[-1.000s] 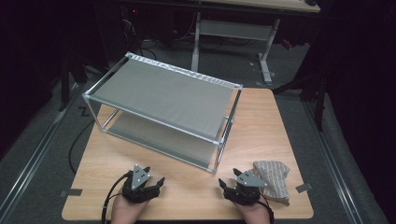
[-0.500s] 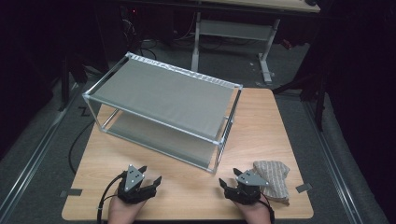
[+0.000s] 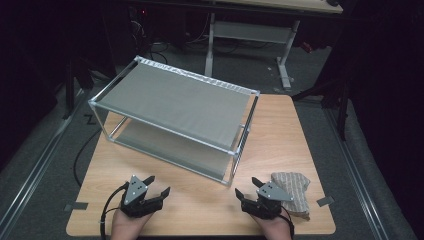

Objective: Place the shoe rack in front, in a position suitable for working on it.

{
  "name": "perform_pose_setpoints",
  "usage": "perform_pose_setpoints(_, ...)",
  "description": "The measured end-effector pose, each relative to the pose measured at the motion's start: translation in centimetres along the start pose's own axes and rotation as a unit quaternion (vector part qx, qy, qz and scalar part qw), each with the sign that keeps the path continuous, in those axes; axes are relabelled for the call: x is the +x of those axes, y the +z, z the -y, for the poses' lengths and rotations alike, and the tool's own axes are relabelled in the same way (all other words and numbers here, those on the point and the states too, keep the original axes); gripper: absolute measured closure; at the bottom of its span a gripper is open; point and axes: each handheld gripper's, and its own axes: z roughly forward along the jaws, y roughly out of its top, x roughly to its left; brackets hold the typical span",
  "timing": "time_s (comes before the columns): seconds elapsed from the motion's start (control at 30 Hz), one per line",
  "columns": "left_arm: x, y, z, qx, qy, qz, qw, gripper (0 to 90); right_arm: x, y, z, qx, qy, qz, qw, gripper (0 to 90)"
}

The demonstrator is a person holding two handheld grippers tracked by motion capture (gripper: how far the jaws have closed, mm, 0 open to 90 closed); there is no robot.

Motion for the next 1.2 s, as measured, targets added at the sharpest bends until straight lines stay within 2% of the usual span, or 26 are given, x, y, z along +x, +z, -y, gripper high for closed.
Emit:
perform_pose_setpoints(0.1, -0.1, 0.2, 0.1, 0.007, 0.002, 0.012, 0.9999, 31.5, 0.3, -0.3, -0.7, -0.009, 0.004, -0.009, 0.9999, 27.0)
perform_pose_setpoints(0.17, -0.2, 0.2, 0.1, 0.007, 0.003, 0.010, 0.9999, 31.5, 0.4, -0.3, -1.1, -0.011, 0.007, -0.011, 0.9999, 26.0)
perform_pose_setpoints(0.23, -0.3, 0.0, -0.2, 0.003, 0.005, 0.006, 1.0000, 30.3, 0.4, -0.4, -1.9, -0.015, 0.007, -0.017, 0.9997, 20.6)
perform_pose_setpoints(0.3, -0.2, -0.5, -0.6, -0.003, -0.006, 0.012, 0.9999, 29.5, 0.5, -0.4, -2.5, -0.016, 0.006, -0.018, 0.9997, 15.3)
perform_pose_setpoints(0.33, -0.3, -1.4, -1.2, -0.012, -0.011, 0.009, 0.9998, 29.4, 0.7, -0.4, -3.3, -0.016, 0.003, -0.021, 0.9996, 15.0)
perform_pose_setpoints(0.4, -0.4, -1.9, -1.7, -0.015, -0.007, 0.004, 0.9999, 29.4, 0.8, -0.4, -3.7, -0.018, 0.003, -0.024, 0.9995, 14.7)
perform_pose_setpoints(0.5, -0.3, -2.8, -2.6, -0.007, 0.001, -0.008, 0.9999, 28.8, 1.1, -0.2, -4.6, -0.023, 0.014, -0.020, 0.9994, 15.0)
perform_pose_setpoints(0.57, 0.1, -2.9, -2.8, -0.006, -0.001, -0.012, 0.9999, 28.0, 1.3, 0.4, -5.0, -0.026, 0.018, -0.019, 0.9993, 16.5)
perform_pose_setpoints(0.6, 0.4, -2.8, -2.7, -0.005, -0.008, -0.012, 0.9999, 27.9, 1.4, 0.5, -5.1, -0.028, 0.018, -0.020, 0.9993, 18.2)
perform_pose_setpoints(0.63, 0.6, -2.4, -2.1, -0.010, -0.016, -0.015, 0.9997, 26.4, 1.7, 0.9, -5.3, -0.034, 0.019, -0.020, 0.9990, 23.9)
perform_pose_setpoints(0.67, 0.6, -2.4, -2.1, -0.010, -0.016, -0.015, 0.9997, 25.9, 1.7, 0.9, -5.3, -0.034, 0.019, -0.020, 0.9990, 23.9)
perform_pose_setpoints(0.73, 0.7, -1.9, -1.1, -0.005, -0.017, -0.014, 0.9997, 25.2, 1.9, 1.3, -5.3, -0.038, 0.016, -0.015, 0.9990, 29.9)
perform_pose_setpoints(0.77, 0.6, -1.7, -0.9, 0.011, -0.010, -0.007, 0.9999, 24.3, 1.9, 1.5, -5.4, -0.039, 0.017, -0.014, 0.9990, 33.7)
perform_pose_setpoints(0.83, 0.3, -1.5, -0.8, 0.030, 0.018, -0.018, 0.9992, 19.4, 2.1, 1.9, -5.5, -0.040, 0.018, -0.012, 0.9990, 39.7)
perform_pose_setpoints(0.87, 0.2, -1.8, -0.7, 0.027, 0.021, -0.021, 0.9992, 19.7, 2.3, 2.2, -5.7, -0.041, 0.015, -0.010, 0.9990, 45.0)
perform_pose_setpoints(0.9, 0.2, -1.8, -0.7, 0.027, 0.021, -0.021, 0.9992, 20.6, 2.3, 2.2, -5.7, -0.041, 0.015, -0.010, 0.9990, 45.0)
perform_pose_setpoints(0.93, 0.3, -2.0, -0.5, 0.023, 0.010, -0.014, 0.9996, 20.6, 2.4, 2.3, -5.8, -0.041, 0.016, -0.009, 0.9990, 47.3)
perform_pose_setpoints(0.97, 0.3, -2.1, -0.4, 0.017, 0.004, -0.008, 0.9998, 22.9, 2.6, 2.5, -5.9, -0.041, 0.014, -0.009, 0.9990, 51.5)
perform_pose_setpoints(1.0, 0.2, -2.3, -0.3, 0.015, 0.014, -0.011, 0.9997, 24.7, 2.8, 2.8, -6.0, -0.038, 0.011, -0.005, 0.9992, 56.5)
perform_pose_setpoints(1.03, 0.2, -2.3, -0.3, 0.015, 0.014, -0.011, 0.9997, 27.5, 2.9, 2.8, -6.0, -0.039, 0.010, -0.005, 0.9992, 59.6)
perform_pose_setpoints(1.07, 0.2, -2.6, -0.2, 0.001, 0.022, -0.008, 0.9997, 33.1, 3.0, 2.9, -5.9, -0.040, 0.006, 0.000, 0.9992, 60.9)
perform_pose_setpoints(1.1, 0.3, -2.6, -0.2, -0.002, 0.018, 0.000, 0.9998, 35.9, 3.1, 2.9, -5.9, -0.040, 0.008, 0.004, 0.9991, 62.9)
perform_pose_setpoints(1.2, 0.3, -2.5, -0.1, -0.001, 0.016, 0.004, 0.9999, 39.8, 2.9, 2.9, -5.8, -0.043, 0.011, 0.005, 0.9990, 68.2)
